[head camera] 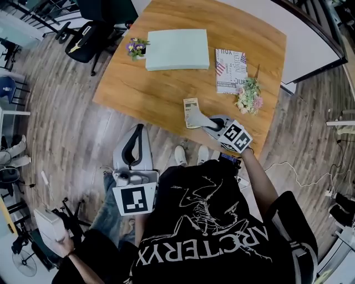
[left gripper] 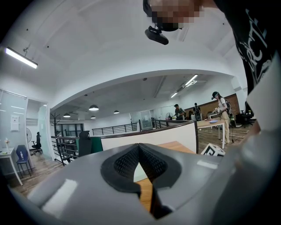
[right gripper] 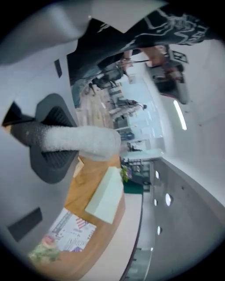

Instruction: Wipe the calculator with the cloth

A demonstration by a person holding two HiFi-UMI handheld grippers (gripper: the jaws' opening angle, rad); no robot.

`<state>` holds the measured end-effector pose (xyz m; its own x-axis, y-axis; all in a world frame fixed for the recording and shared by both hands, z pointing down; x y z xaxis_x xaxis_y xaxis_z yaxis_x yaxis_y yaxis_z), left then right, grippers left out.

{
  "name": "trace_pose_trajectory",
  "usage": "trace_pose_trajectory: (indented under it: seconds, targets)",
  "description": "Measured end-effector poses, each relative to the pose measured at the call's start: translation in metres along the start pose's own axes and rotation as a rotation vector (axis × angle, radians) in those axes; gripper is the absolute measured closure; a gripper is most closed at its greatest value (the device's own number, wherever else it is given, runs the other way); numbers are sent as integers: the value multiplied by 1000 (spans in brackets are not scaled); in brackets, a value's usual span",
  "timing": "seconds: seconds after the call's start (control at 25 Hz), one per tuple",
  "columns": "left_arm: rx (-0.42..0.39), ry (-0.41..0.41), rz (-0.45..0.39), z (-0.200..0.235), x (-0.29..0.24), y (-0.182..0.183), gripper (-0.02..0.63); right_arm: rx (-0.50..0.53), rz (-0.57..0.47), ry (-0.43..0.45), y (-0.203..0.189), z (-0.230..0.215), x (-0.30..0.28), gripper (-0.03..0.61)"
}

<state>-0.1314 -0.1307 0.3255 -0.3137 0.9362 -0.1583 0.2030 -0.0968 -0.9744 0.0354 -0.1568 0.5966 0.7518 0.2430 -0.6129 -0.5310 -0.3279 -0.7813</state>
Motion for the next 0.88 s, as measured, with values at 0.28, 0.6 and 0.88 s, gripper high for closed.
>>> trace_pose_trajectory:
  seconds: [0.28, 0.6, 0.88]
  targets:
    - [-9, -44, -10, -8, -14, 4, 604, -89, -460, -355, 104, -43, 148, 486]
    - [-39, -75, -51, -12, -25, 18, 604, 29, -716, -608, 186, -27, 231, 486]
    - [-51, -74, -97, -10, -25, 33, 604, 108, -723, -652, 204, -12, 241, 486]
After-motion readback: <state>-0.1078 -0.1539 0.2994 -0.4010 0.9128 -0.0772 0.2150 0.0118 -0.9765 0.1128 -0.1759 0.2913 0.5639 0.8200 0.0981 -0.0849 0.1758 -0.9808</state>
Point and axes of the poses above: the fingertips, and each gripper's own axes: x backward along the fingers, z to its left, y out of its top, the point moved 1 cm from there along x, backward along the fingers, and after that the axes turned 2 degrees about -y, right-handed, at the moved point
